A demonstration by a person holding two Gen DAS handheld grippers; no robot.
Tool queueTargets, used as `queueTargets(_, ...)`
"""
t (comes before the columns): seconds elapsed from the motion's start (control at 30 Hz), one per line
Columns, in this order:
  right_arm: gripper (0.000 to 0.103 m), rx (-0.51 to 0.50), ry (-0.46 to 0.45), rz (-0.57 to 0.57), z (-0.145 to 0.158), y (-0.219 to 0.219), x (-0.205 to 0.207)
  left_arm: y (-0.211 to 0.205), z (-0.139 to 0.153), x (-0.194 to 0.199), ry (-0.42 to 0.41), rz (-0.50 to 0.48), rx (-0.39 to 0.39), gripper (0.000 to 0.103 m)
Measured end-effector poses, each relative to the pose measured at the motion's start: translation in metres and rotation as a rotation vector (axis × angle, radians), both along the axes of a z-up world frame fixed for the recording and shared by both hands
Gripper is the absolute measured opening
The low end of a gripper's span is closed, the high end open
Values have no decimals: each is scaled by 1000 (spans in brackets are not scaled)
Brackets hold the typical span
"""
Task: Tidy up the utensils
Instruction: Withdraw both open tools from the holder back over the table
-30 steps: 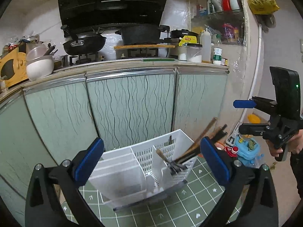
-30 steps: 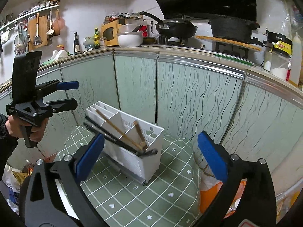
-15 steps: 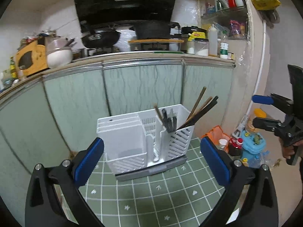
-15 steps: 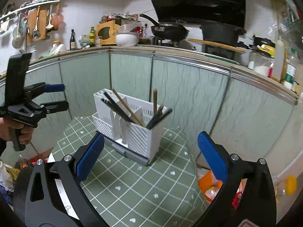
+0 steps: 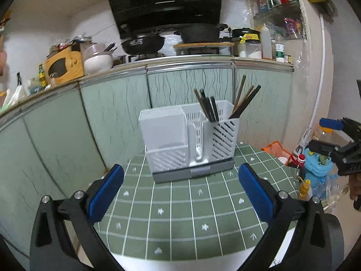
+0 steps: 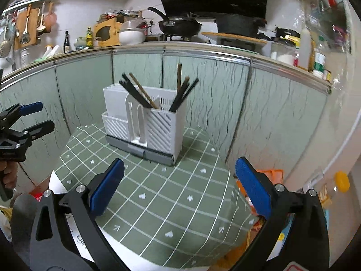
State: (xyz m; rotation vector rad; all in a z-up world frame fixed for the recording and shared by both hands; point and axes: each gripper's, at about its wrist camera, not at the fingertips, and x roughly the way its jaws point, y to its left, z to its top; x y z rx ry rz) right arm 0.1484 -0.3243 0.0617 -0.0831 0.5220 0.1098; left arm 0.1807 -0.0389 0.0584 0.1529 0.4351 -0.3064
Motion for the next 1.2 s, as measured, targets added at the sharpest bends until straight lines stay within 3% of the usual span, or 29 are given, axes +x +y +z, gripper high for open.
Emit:
queueTargets(0.37, 94, -26, 48, -87, -44, 15, -39, 22, -44, -29, 85, 163, -39, 99)
queueTargets(0.5, 95, -39, 56, -110, -53, 22, -51, 23, -58, -45, 83, 192, -10, 99)
queueTargets(1.03, 95, -8, 94, -135, -78, 39, -79, 33, -78, -75, 133, 248, -6, 99)
queueTargets(1.2, 95, 0, 102, -138, -81, 39, -82, 30, -81, -78, 142, 203, -1, 99)
